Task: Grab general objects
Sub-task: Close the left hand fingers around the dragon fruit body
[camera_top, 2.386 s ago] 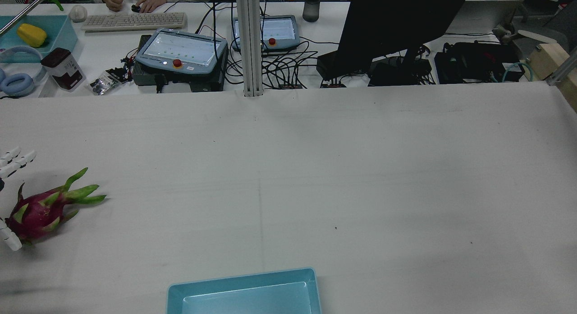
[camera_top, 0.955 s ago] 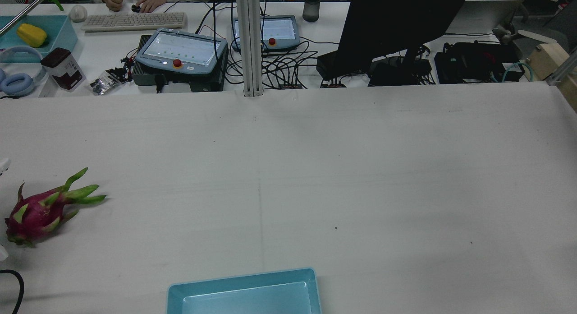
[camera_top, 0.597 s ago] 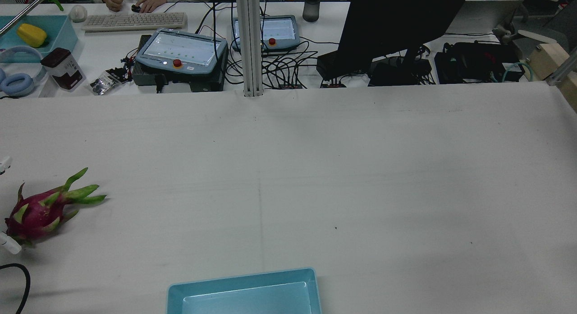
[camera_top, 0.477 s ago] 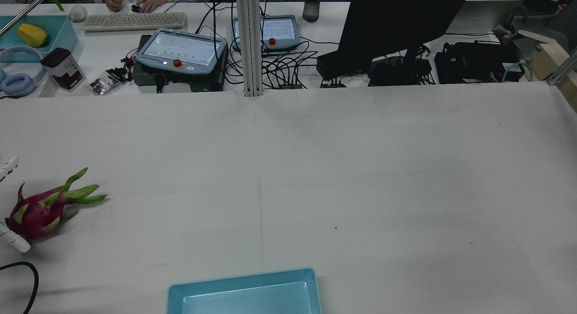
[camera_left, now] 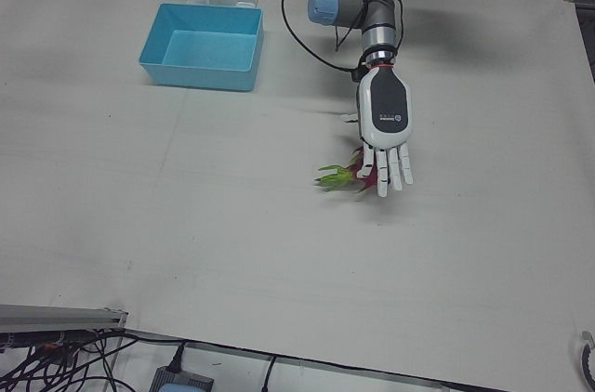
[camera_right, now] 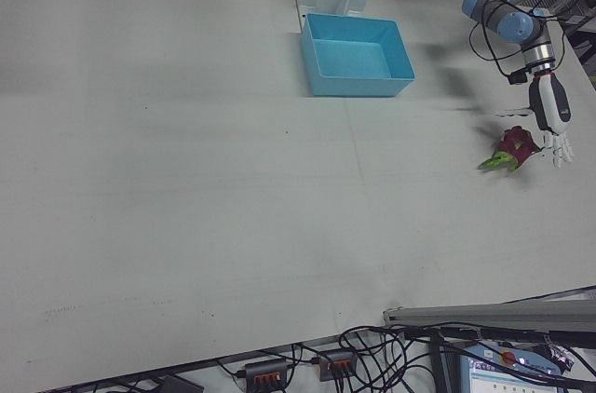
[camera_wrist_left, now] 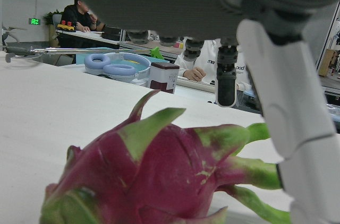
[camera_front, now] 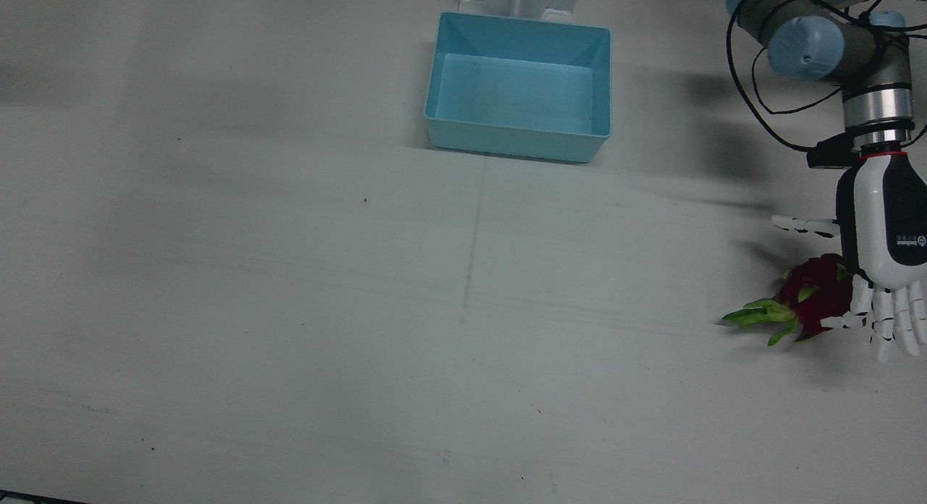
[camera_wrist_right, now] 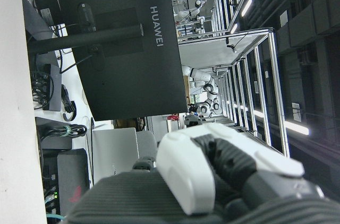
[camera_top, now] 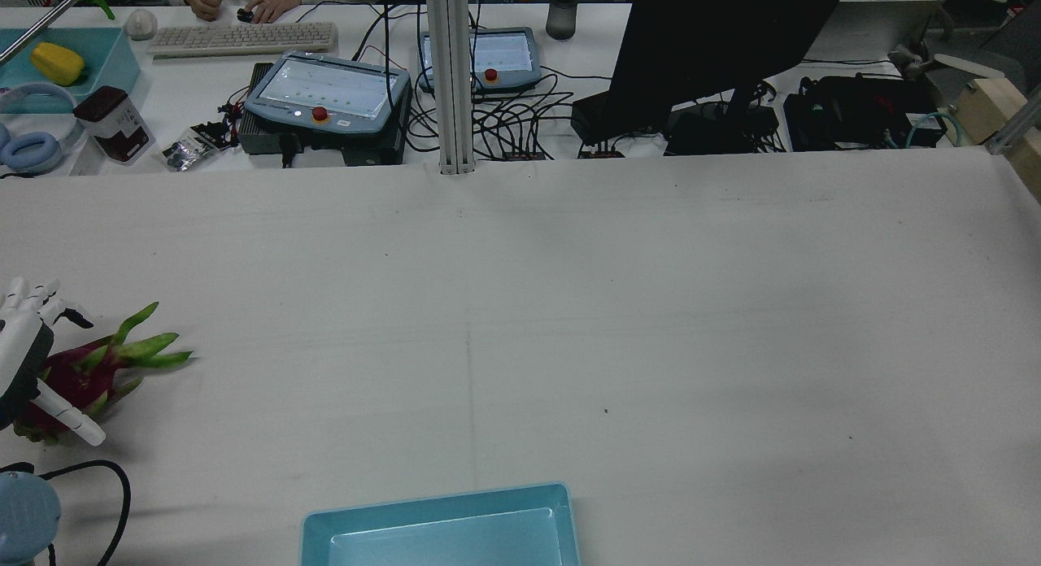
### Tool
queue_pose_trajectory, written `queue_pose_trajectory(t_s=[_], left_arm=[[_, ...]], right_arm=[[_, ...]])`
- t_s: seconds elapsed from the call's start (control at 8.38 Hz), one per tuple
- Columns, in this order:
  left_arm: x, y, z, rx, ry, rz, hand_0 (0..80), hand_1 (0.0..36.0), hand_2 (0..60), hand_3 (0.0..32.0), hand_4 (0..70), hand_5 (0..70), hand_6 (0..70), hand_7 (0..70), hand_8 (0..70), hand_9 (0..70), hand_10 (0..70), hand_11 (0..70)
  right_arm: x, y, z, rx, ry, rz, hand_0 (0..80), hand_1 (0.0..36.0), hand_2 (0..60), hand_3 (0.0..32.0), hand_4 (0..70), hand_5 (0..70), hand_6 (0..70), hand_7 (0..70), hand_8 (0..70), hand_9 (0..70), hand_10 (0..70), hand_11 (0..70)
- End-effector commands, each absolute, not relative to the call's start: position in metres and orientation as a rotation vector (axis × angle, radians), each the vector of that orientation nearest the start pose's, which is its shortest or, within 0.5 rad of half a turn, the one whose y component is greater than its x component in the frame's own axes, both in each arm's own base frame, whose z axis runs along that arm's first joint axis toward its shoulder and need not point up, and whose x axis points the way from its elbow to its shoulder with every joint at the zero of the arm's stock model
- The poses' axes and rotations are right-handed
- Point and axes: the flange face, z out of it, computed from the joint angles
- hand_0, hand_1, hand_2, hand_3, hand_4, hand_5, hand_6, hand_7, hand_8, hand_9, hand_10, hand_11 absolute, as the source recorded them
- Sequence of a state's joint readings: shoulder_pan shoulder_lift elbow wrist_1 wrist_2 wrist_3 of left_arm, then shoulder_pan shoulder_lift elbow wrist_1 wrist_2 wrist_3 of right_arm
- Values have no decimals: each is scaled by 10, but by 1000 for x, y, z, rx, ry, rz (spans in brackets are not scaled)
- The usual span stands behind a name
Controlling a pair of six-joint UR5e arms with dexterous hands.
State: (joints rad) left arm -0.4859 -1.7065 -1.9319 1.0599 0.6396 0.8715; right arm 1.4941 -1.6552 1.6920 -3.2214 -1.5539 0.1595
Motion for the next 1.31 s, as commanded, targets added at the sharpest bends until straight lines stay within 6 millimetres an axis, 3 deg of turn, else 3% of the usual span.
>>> queue_pose_trajectory(t_s=[0.0, 0.24, 0.36, 0.48, 0.6, 1.19], left_arm=[[270, -384, 529, 841, 1080, -1465, 468, 116, 23, 0, 0, 700, 9, 130, 0, 12, 26, 50], [269, -387, 536, 858, 1073, -1472, 466, 119, 28, 12, 0, 700, 3, 114, 0, 8, 29, 55], [271, -388, 541, 857, 1079, -1476, 468, 120, 24, 214, 3, 3, 0, 86, 0, 3, 19, 42], [272, -389, 545, 867, 1086, -1485, 464, 115, 18, 262, 0, 0, 0, 19, 0, 0, 12, 30], [273, -390, 550, 877, 1081, -1486, 462, 113, 22, 268, 0, 0, 0, 0, 0, 0, 16, 37], [278, -394, 573, 878, 1063, -1480, 471, 137, 56, 248, 0, 0, 0, 15, 0, 0, 22, 48]], right_arm=[[100, -460, 675, 232, 2112, -2216, 0, 0, 0, 0, 0, 0, 0, 0, 0, 0, 0, 0], [100, -460, 675, 232, 2112, -2216, 0, 0, 0, 0, 0, 0, 0, 0, 0, 0, 0, 0], [100, -460, 675, 232, 2112, -2216, 0, 0, 0, 0, 0, 0, 0, 0, 0, 0, 0, 0], [100, -460, 675, 232, 2112, -2216, 0, 0, 0, 0, 0, 0, 0, 0, 0, 0, 0, 0], [100, -460, 675, 232, 2112, -2216, 0, 0, 0, 0, 0, 0, 0, 0, 0, 0, 0, 0], [100, -460, 675, 232, 2112, -2216, 0, 0, 0, 0, 0, 0, 0, 0, 0, 0, 0, 0]])
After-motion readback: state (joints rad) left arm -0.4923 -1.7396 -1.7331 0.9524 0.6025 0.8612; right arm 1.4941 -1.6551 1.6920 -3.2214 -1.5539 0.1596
